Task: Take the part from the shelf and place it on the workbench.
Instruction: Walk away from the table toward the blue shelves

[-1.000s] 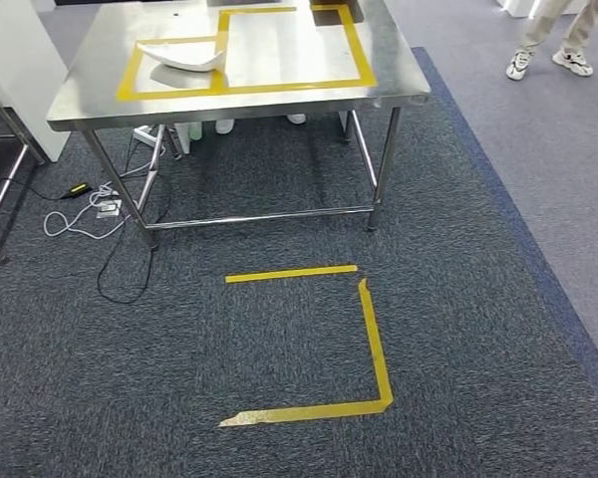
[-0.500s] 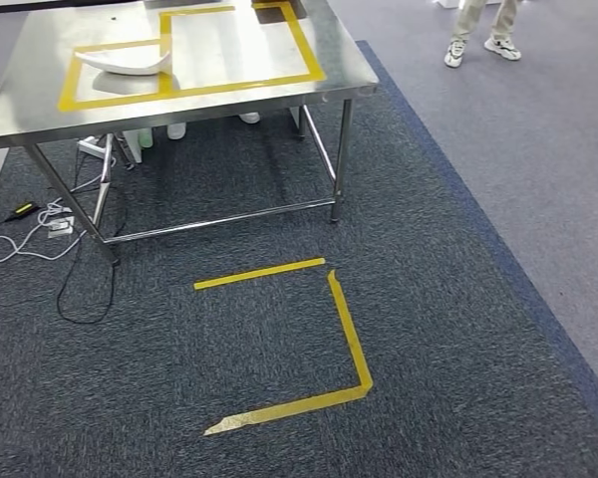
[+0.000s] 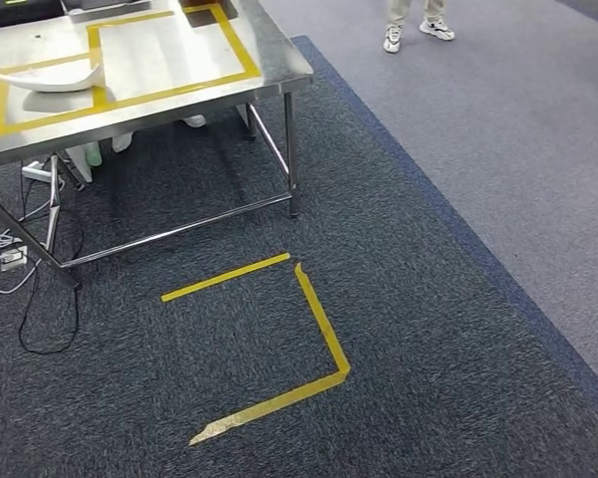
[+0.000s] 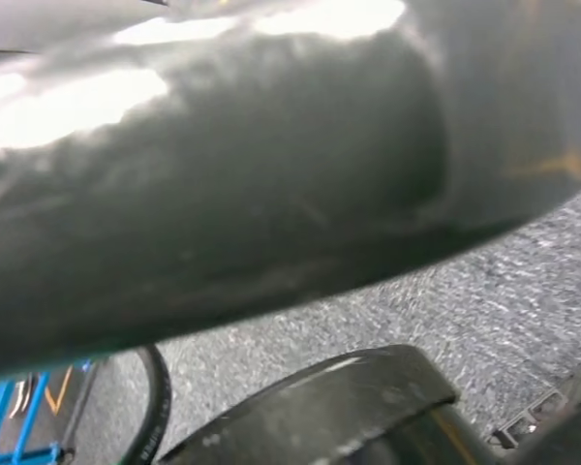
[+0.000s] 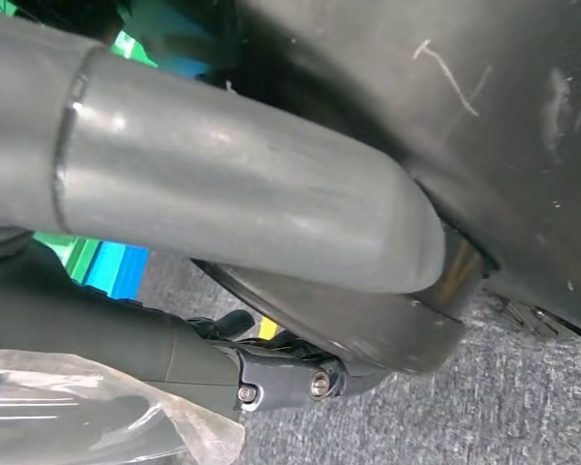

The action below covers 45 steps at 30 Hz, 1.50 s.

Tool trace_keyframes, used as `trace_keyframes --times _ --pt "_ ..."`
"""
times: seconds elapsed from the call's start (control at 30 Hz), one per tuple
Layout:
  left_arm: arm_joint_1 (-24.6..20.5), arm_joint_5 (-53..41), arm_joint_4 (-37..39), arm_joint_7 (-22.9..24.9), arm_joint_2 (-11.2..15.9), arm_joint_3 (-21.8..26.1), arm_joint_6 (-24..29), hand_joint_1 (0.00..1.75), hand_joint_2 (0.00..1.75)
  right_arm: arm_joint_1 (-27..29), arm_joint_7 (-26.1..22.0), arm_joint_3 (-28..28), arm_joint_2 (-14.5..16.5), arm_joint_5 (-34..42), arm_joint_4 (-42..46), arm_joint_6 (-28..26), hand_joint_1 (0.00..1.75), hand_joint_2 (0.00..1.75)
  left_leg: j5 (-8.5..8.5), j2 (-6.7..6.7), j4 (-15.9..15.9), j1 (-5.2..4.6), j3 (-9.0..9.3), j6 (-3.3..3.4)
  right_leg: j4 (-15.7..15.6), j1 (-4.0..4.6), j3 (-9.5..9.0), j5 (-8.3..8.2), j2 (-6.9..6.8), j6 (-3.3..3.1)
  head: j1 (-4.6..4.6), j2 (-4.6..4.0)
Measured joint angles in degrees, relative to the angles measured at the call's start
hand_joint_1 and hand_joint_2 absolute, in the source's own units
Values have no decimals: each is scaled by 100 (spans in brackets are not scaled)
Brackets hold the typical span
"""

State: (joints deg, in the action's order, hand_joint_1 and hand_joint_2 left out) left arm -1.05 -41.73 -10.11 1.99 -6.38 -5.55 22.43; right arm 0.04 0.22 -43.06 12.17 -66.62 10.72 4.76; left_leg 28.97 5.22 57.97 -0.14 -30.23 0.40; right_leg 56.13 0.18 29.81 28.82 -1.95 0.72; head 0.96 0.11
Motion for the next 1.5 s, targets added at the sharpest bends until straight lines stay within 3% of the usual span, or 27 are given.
trace_keyframes --times 0.07,0.13,0.2,0.27,0.33,0.4,0.47,0.53,0.6,0.63,0.67,0.7,0.73,0.77,0.83,0.9,0.97,1.03,1.13,1.17,1.2,1.23,1.27,1.33,1.37,1.43,1.5 --pt "-7 -10 0 2 0 -5 -5 0 0 -11 -7 0 2 -7 -3 8 0 0 311 -232 447 29 -171 -66 -14 -25 -12 -31 95 -53 -18 0" --pt "8 -13 1 11 1 -7 -25 0 0 -24 -15 0 2 -18 -7 16 0 0 687 -392 1186 43 -479 -93 -11 -21 12 -47 207 -85 -33 0" --pt "30 -18 1 30 2 -8 -48 0 0 -25 -23 0 2 -30 -11 26 0 0 752 -437 1554 44 -632 -82 0 -14 25 -54 337 -98 -34 0" --pt "36 -28 1 48 6 -9 -67 0 0 -30 -27 0 2 -39 -18 44 0 0 386 -514 1097 42 -419 -36 17 -12 21 -56 477 -98 -34 0" --pt "29 -40 1 60 19 -9 -107 0 0 -50 -31 0 4 -53 -25 77 0 0 32 -757 346 50 -87 18 42 -9 35 -56 601 -80 -31 0" --pt "22 -46 1 67 30 -10 -174 0 0 -72 -33 1 7 -72 -27 103 0 0 -19 -905 10 49 42 37 68 -15 95 -71 704 -26 -28 0" --pt "18 -51 1 70 31 -11 -227 0 0 -76 -36 2 4 -79 -27 114 0 0 -15 -811 -51 53 49 64 78 -24 168 -86 769 50 -29 0" --pt "11 -79 1 70 27 -17 -259 0 0 -76 -41 1 -2 -62 -27 122 0 0 -40 -682 -93 74 56 119 254 -15 284 48 592 123 -6 0" --pt "8 -121 1 67 22 -30 -291 0 0 -87 -54 -1 -11 -26 -27 130 0 0 -43 -534 -108 75 58 157 870 -8 570 402 340 185 24 0" --pt "12 -135 1 66 23 -36 -302 0 0 -92 -65 -2 -17 -9 -27 133 0 0 -38 -453 -107 70 57 168 1272 -12 756 584 289 210 31 0" --pt "16 -143 1 66 24 -40 -306 0 0 -96 -76 -3 -21 3 -27 134 0 0 -34 -370 -106 66 58 172 1586 -13 895 689 267 228 28 0" --pt "15 -147 1 66 26 -43 -307 0 0 -97 -84 -4 -25 12 -27 134 0 0 -28 -294 -105 64 60 173 1725 -15 949 691 252 239 27 0" --pt "10 -149 1 66 27 -45 -307 0 0 -97 -87 -5 -27 15 -27 135 0 0 -21 -226 -104 64 67 170 1632 -18 887 581 227 243 28 0" --pt "1 -150 1 66 25 -49 -307 0 0 -91 -81 -7 -30 18 -27 137 0 0 -12 -167 -104 64 81 163 1326 -19 718 392 177 238 28 0" --pt "-11 -143 1 62 23 -56 -295 0 0 -60 -61 -17 -37 36 -27 143 0 0 17 -74 -95 44 111 124 516 -3 300 64 -50 208 35 0" --pt "-4 -113 1 55 27 -58 -264 0 0 -31 -57 -36 -42 65 -27 154 0 0 41 24 -78 8 118 69 109 23 95 -20 -179 129 32 0" --pt "-9 -92 1 54 31 -58 -243 0 0 -20 -77 -56 -41 81 -28 166 0 0 54 141 -67 -9 114 21 84 24 98 -23 -80 47 23 0" --pt "-27 -99 1 57 32 -59 -241 0 0 -21 -99 -71 -37 87 -29 176 0 0 181 9 69 9 76 -34 71 -1 114 -52 36 -15 7 0" --pt "-15 -259 1 59 33 -95 -301 0 0 -45 -108 -80 -34 71 -30 201 0 0 713 -394 1042 46 -329 -95 61 -19 119 -76 218 -96 -30 0" --pt "-3 -356 1 59 34 -133 -339 0 0 -47 -110 -80 -34 59 -30 213 0 0 835 -435 1394 49 -492 -100 62 -16 120 -78 293 -107 -28 0" --pt "5 -444 1 61 37 -183 -373 0 0 -47 -113 -81 -35 48 -30 228 0 0 849 -450 1589 50 -592 -97 64 -12 117 -81 371 -113 -30 0" --pt "8 -511 1 63 39 -233 -399 0 0 -47 -114 -81 -35 37 -30 244 0 0 737 -461 1561 49 -597 -86 67 -10 111 -82 454 -114 -28 0" --pt "4 -549 1 67 42 -273 -419 0 0 -49 -114 -81 -35 28 -30 262 0 0 523 -494 1309 49 -502 -67 73 -8 101 -82 535 -114 -29 0" --pt "-7 -593 2 80 48 -329 -450 0 0 -63 -114 -81 -35 15 -31 294 0 0 82 -740 556 57 -205 -12 93 -4 96 -80 679 -102 -27 0" --pt "-10 -609 3 86 51 -352 -466 0 0 -73 -113 -81 -35 10 -32 304 0 0 -21 -876 254 62 -88 6 108 -6 117 -82 745 -83 -29 0" --pt "-21 -642 5 91 58 -404 -491 0 0 -84 -112 -81 -35 1 -36 312 0 0 -25 -1012 25 59 -13 22 124 -25 185 -102 867 -12 -30 0" --pt "-33 -664 5 96 60 -439 -499 0 0 -80 -111 -81 -37 -5 -38 313 0 0 -41 -890 -39 73 5 50 124 -34 259 -117 919 64 -30 0"
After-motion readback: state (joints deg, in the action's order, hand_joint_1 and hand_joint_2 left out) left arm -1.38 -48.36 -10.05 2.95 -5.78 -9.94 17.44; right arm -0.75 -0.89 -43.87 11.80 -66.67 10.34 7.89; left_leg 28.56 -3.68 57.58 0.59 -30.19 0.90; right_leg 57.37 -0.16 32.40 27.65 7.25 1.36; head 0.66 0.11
